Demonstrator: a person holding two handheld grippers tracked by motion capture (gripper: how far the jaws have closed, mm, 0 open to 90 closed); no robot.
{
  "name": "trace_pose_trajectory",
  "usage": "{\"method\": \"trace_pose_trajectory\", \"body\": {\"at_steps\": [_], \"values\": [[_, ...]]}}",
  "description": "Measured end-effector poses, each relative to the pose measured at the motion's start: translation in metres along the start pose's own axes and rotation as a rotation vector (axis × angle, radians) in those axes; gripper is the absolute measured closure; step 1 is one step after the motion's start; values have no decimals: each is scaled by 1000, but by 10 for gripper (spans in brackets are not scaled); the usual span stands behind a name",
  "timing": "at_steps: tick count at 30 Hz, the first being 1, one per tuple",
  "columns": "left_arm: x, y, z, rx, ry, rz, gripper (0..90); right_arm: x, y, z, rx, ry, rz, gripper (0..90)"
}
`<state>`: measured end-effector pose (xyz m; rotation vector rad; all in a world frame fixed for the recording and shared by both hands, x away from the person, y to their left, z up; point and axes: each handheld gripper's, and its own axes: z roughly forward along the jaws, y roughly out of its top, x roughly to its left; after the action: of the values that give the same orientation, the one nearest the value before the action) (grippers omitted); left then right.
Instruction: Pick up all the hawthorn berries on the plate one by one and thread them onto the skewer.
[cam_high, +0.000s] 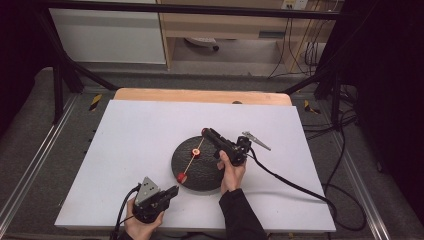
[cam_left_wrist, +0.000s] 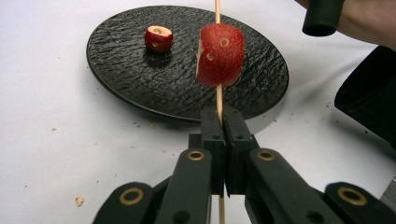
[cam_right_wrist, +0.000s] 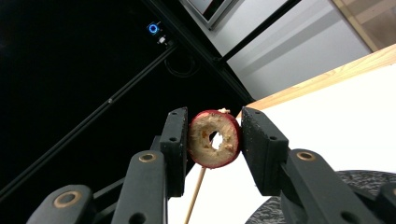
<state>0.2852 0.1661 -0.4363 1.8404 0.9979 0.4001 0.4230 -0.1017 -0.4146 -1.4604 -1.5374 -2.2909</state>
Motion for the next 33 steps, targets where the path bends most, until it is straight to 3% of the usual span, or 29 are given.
{"method": "trace_pose_trajectory", "body": {"at_steps": [2,5,10,15,19,23,33], "values": [[-1,0,0,-18,6,-4,889,0,-1,0,16,3,6,630],[-2,-1,3,0,12,-12,889,0,-5,0,23,4,9,630],[-8,-3,11,23,-18,-18,888,0,-6,-1,38,7,7,630],[-10,-4,12,16,-65,-76,882,1,-7,-2,19,19,-58,632],[-11,-4,11,14,-46,-98,885,0,-8,-1,12,17,-64,633],[-10,-5,10,27,-55,-138,886,0,-8,-1,-13,7,-83,634],[-20,-6,15,-3,-57,-145,887,1,-11,-1,-18,15,-68,635]]}}
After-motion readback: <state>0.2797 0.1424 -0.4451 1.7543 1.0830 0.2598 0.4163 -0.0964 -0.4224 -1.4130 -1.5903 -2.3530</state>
